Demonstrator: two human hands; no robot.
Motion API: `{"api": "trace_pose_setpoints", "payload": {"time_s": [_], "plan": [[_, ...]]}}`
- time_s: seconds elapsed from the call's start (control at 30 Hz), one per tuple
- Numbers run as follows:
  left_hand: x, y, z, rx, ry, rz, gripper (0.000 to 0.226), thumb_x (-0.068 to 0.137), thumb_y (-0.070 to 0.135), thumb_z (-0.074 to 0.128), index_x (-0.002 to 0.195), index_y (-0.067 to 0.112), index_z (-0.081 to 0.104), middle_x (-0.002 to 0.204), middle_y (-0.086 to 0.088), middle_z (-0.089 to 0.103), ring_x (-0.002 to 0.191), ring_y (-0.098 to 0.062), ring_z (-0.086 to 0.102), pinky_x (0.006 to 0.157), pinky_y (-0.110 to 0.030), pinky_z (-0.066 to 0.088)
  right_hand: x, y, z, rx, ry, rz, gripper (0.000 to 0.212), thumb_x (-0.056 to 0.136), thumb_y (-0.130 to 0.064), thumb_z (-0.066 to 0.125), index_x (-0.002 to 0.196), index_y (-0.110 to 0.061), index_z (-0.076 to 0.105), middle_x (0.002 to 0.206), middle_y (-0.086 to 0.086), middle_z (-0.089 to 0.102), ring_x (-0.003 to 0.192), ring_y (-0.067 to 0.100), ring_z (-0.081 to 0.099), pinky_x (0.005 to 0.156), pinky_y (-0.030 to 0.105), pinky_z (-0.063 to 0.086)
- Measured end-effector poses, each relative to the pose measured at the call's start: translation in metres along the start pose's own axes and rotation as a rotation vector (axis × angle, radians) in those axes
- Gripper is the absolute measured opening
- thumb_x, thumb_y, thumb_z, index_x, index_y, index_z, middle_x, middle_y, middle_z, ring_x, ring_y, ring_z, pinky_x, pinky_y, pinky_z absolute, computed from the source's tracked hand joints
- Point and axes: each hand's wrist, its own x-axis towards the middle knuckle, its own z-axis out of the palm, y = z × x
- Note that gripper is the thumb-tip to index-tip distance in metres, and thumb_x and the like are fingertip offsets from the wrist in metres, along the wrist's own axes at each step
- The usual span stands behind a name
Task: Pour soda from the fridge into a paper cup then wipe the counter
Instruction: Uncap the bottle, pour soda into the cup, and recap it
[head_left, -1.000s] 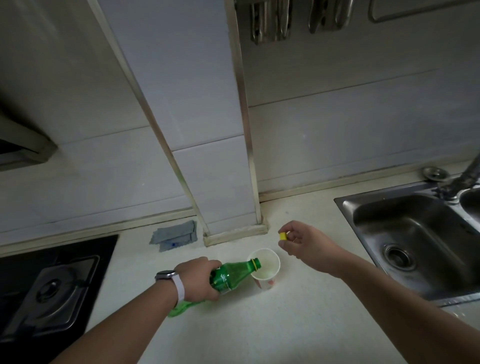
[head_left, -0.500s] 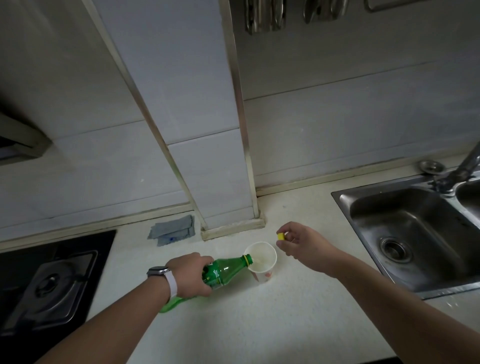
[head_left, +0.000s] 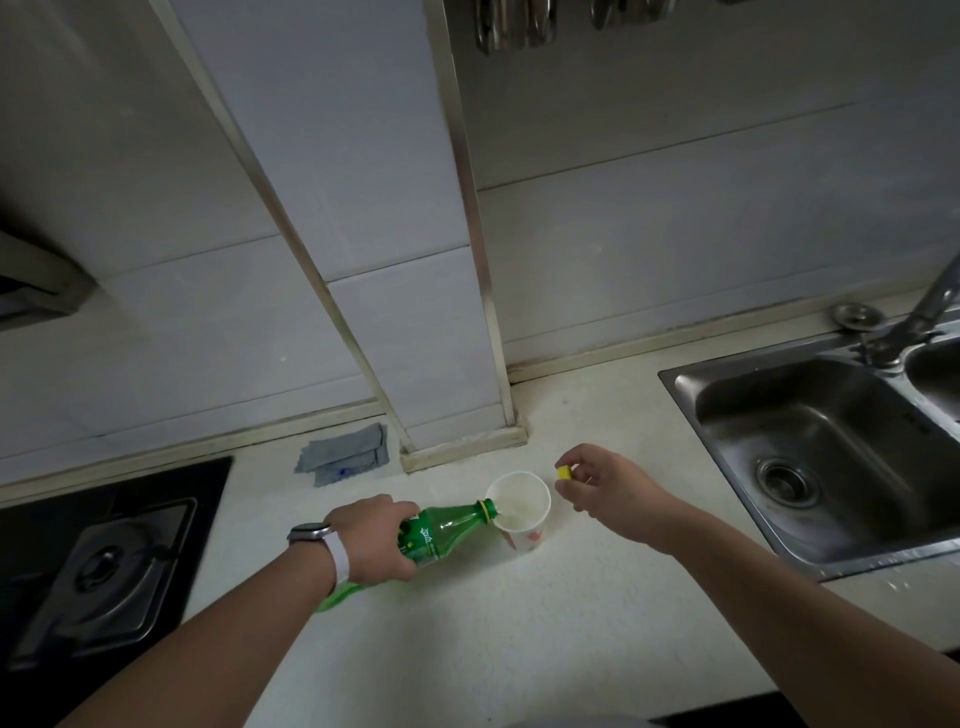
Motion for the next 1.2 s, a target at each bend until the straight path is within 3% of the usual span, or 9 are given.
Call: {"api": "trace_pose_setpoints", "payload": {"time_s": [0.47, 0.6, 0.73, 0.9, 1.2], "plan": [[-0.001, 0.002, -0.002, 0.028, 0.015, -0.009, 0.060, 0.066, 0.056, 0.063, 0.122, 0.037, 0.053, 0.095, 0.007, 0.049, 0.085, -0.016, 0.056, 0.064, -0.027, 0.044, -0.006, 0.018, 0.007, 0.031, 0.015, 0.032, 0.012, 0.093, -0.029, 0.062, 0.105, -0.025, 0.061, 0.093, 0.005, 0.066, 0.079, 0.014, 0.065, 0.074, 0.034, 0.055], [0.001, 0.001, -0.002, 0.041, 0.014, -0.013, 0.069, 0.067, 0.058, 0.063, 0.131, 0.038, 0.047, 0.107, 0.006, 0.052, 0.095, -0.016, 0.057, 0.076, -0.029, 0.050, -0.008, 0.022, 0.007, 0.009, 0.021, 0.045, 0.016, 0.093, -0.031, 0.062, 0.109, -0.027, 0.059, 0.093, 0.001, 0.066, 0.084, 0.017, 0.066, 0.074, 0.035, 0.056], [0.001, 0.002, -0.004, 0.031, 0.033, -0.010, 0.071, 0.067, 0.058, 0.063, 0.133, 0.038, 0.046, 0.109, 0.006, 0.053, 0.094, -0.016, 0.057, 0.072, -0.028, 0.049, -0.009, 0.026, 0.005, 0.015, 0.037, 0.057, 0.018, 0.093, -0.031, 0.062, 0.110, -0.026, 0.059, 0.096, 0.001, 0.065, 0.085, 0.015, 0.066, 0.075, 0.034, 0.056], [0.001, 0.002, -0.005, 0.032, 0.040, -0.011, 0.078, 0.066, 0.059, 0.063, 0.139, 0.038, 0.042, 0.115, 0.005, 0.053, 0.099, -0.018, 0.057, 0.079, -0.031, 0.052, -0.011, 0.026, 0.004, 0.010, 0.045, 0.064, 0.019, 0.094, -0.031, 0.061, 0.112, -0.025, 0.058, 0.098, 0.000, 0.065, 0.086, 0.014, 0.065, 0.077, 0.033, 0.055], [0.001, 0.006, -0.008, 0.023, 0.057, 0.008, 0.079, 0.064, 0.060, 0.062, 0.138, 0.038, 0.043, 0.113, 0.005, 0.054, 0.097, -0.018, 0.057, 0.080, -0.033, 0.053, -0.011, 0.023, -0.003, -0.001, 0.077, 0.066, 0.020, 0.094, -0.033, 0.061, 0.113, -0.028, 0.057, 0.097, 0.000, 0.065, 0.086, 0.015, 0.065, 0.076, 0.032, 0.056]]}}
